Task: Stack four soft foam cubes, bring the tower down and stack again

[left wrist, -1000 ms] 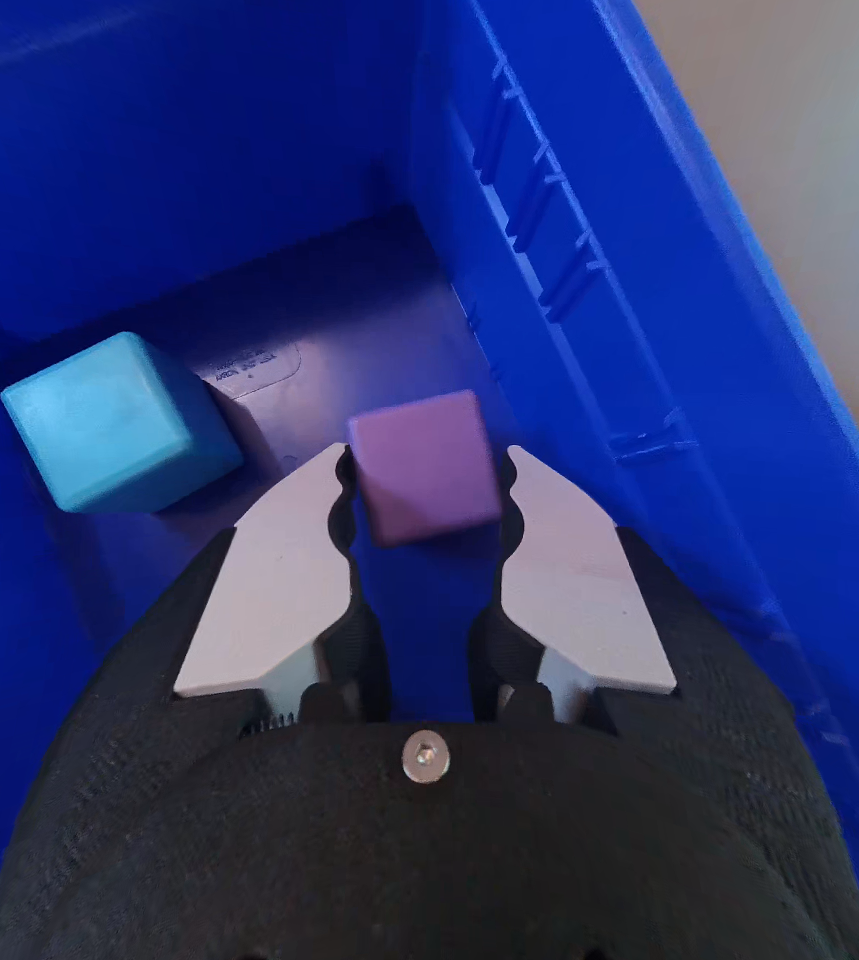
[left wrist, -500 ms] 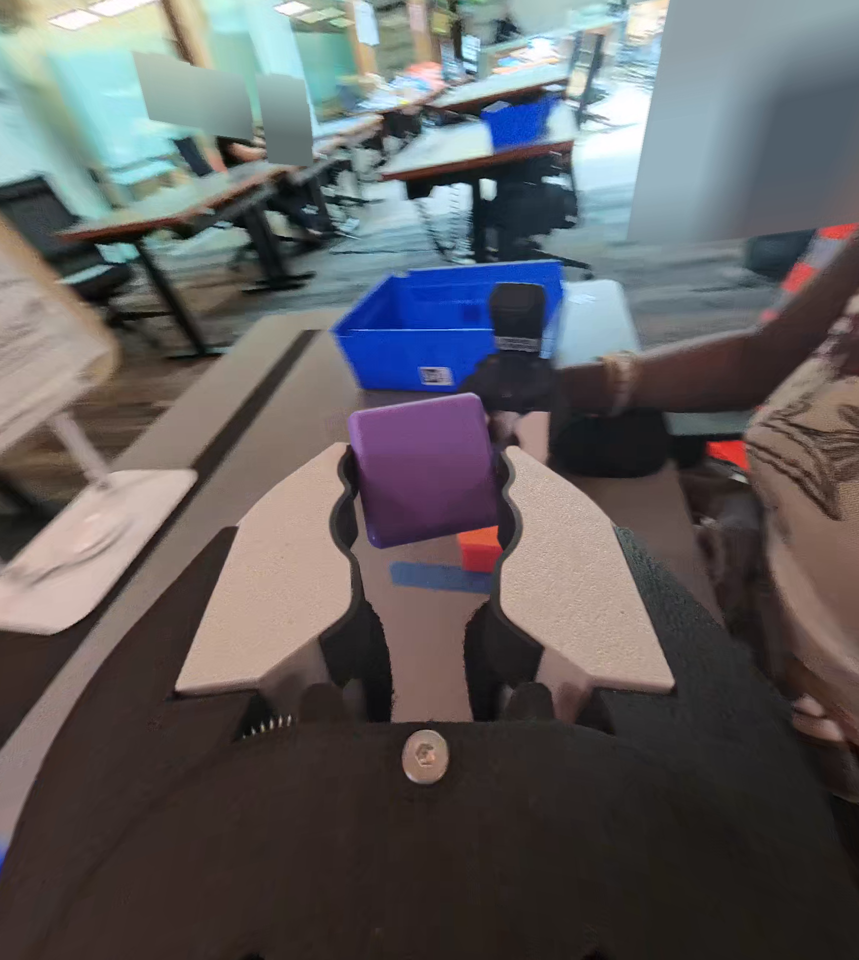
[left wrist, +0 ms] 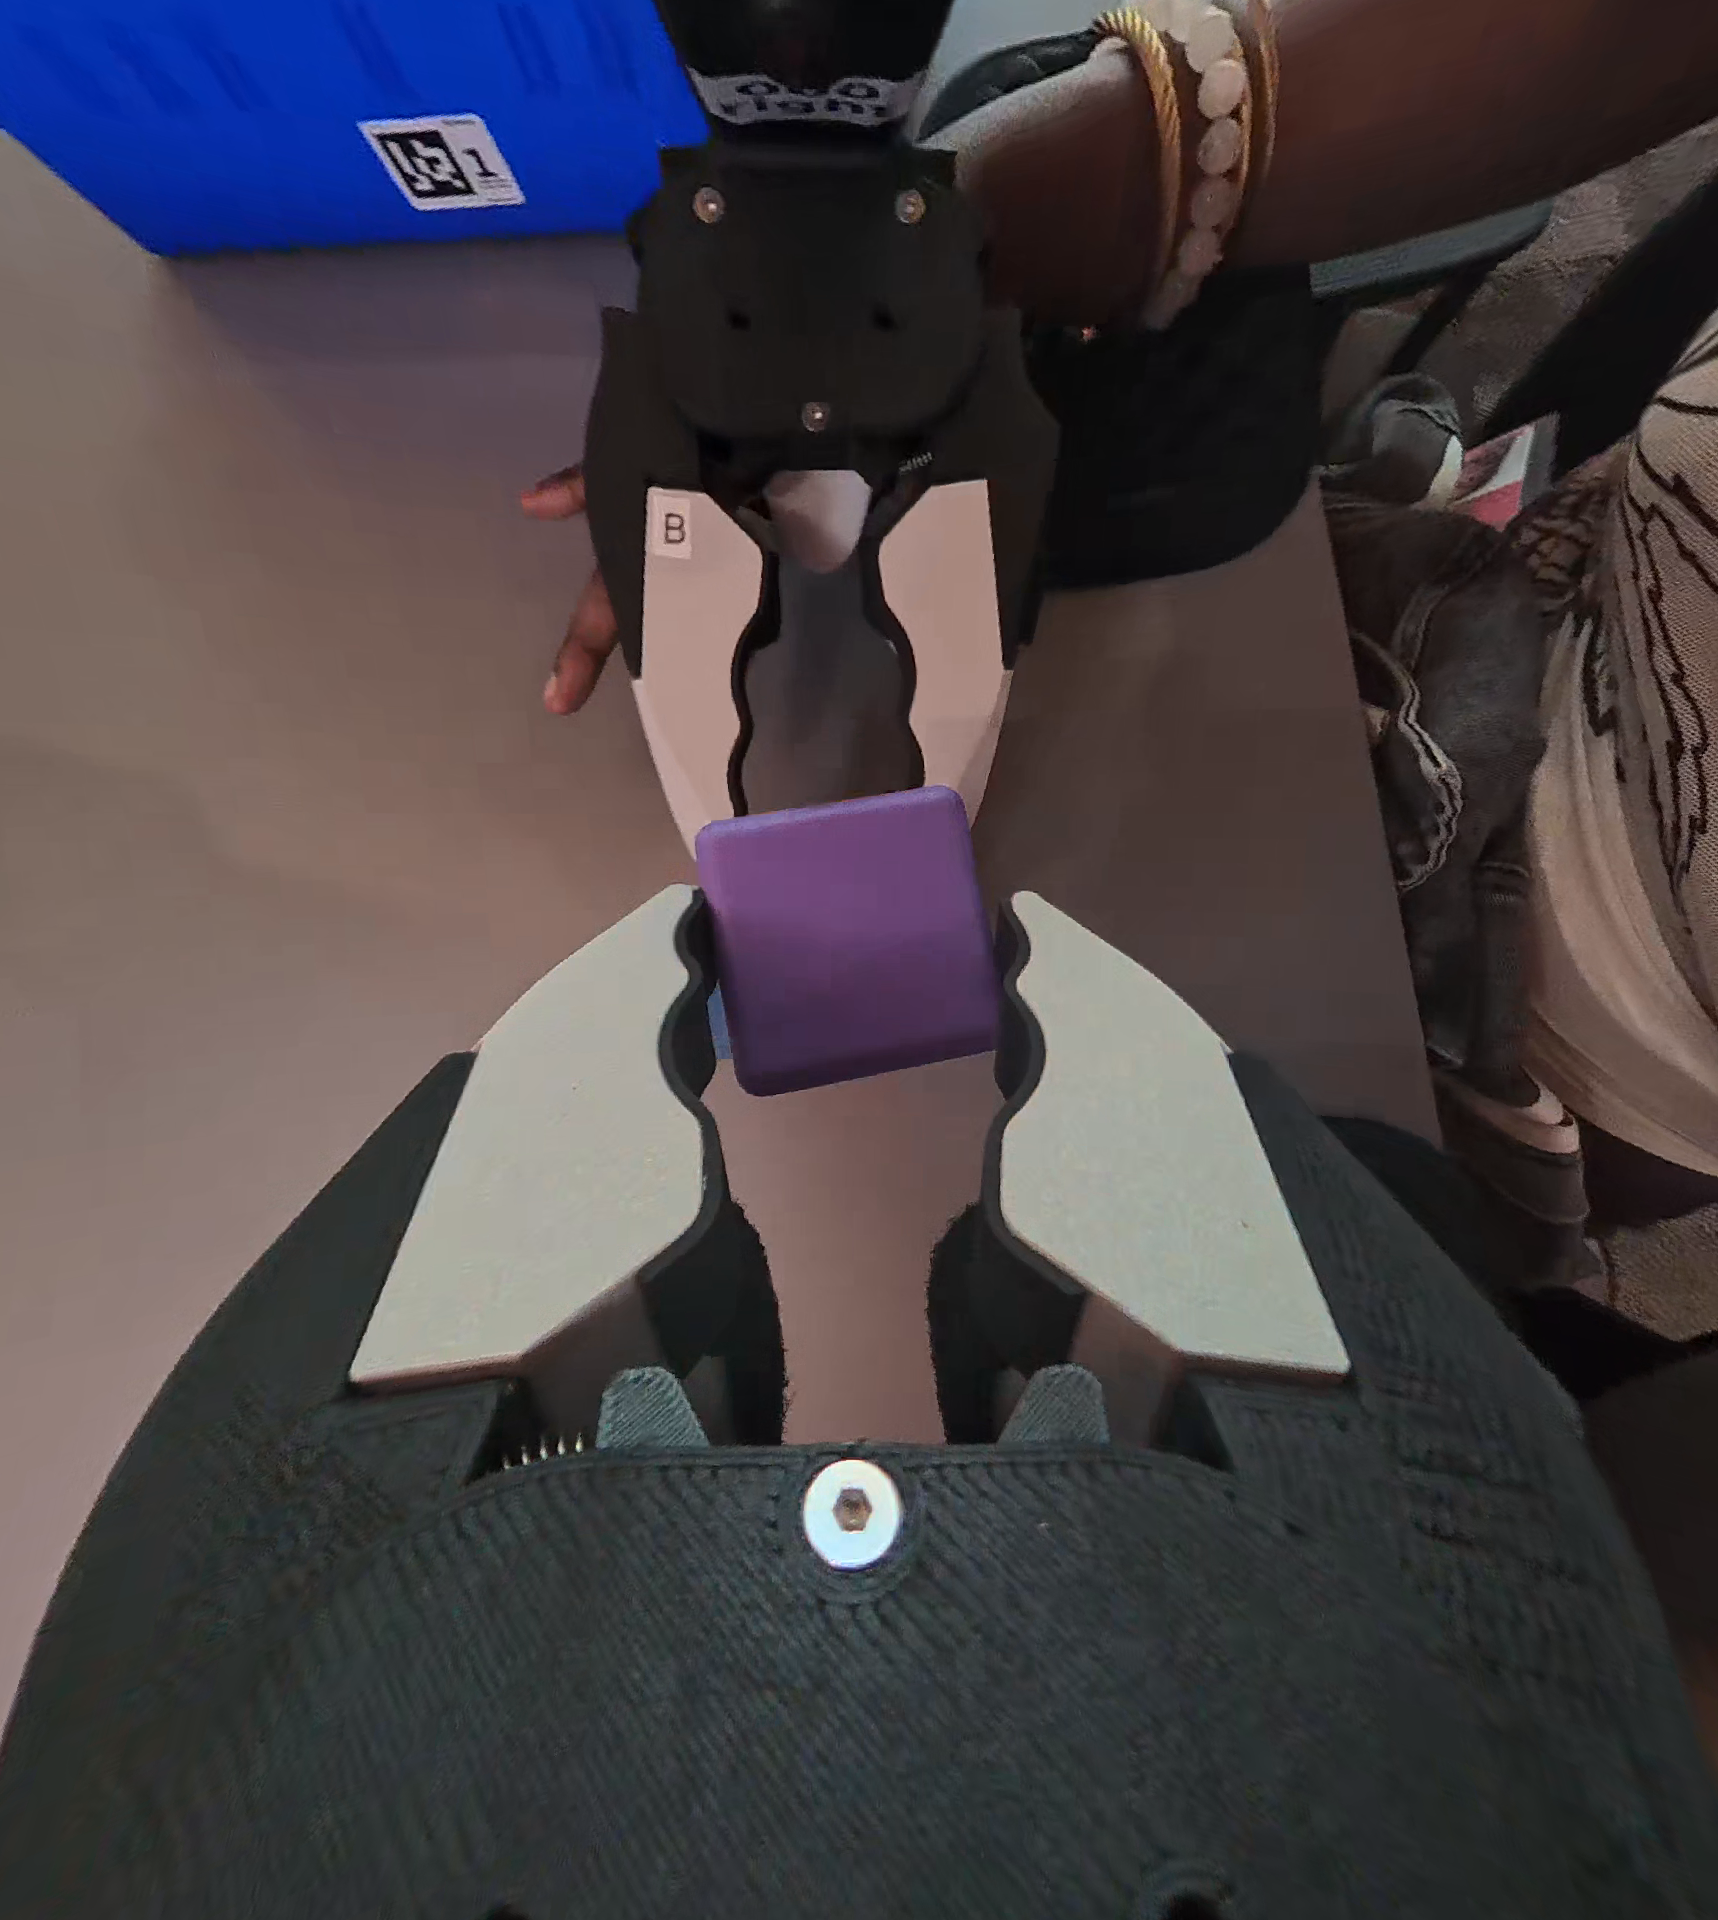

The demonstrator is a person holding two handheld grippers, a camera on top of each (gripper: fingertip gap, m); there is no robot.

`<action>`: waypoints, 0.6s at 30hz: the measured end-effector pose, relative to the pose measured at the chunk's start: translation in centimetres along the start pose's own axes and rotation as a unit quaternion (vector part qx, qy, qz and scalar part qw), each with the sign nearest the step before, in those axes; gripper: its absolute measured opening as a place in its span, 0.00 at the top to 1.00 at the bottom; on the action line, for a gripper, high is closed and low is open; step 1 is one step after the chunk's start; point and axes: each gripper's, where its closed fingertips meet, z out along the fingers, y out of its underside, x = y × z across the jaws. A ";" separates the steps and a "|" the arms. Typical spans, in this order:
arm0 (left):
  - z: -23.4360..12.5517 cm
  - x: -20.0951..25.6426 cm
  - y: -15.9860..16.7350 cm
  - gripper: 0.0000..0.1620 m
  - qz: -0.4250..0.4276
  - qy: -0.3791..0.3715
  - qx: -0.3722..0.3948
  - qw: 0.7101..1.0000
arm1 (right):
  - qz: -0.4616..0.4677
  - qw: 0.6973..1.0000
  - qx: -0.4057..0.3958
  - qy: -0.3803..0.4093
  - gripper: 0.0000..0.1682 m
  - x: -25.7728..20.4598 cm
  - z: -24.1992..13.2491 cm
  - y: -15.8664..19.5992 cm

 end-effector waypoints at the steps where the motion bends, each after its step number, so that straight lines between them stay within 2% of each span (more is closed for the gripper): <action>1: 0.4 0.1 -0.2 0.68 0.003 0.011 0.000 1.000 | -0.001 1.000 0.000 0.000 0.72 0.0 0.0 0.0; 4: 1.4 0.2 -0.3 0.68 0.004 0.046 0.004 0.999 | -0.001 1.000 0.000 0.000 0.72 0.0 0.0 0.0; 18: 3.5 -0.3 0.8 0.68 0.000 0.068 0.006 0.998 | -0.002 1.000 0.004 -0.001 0.72 0.1 0.1 0.0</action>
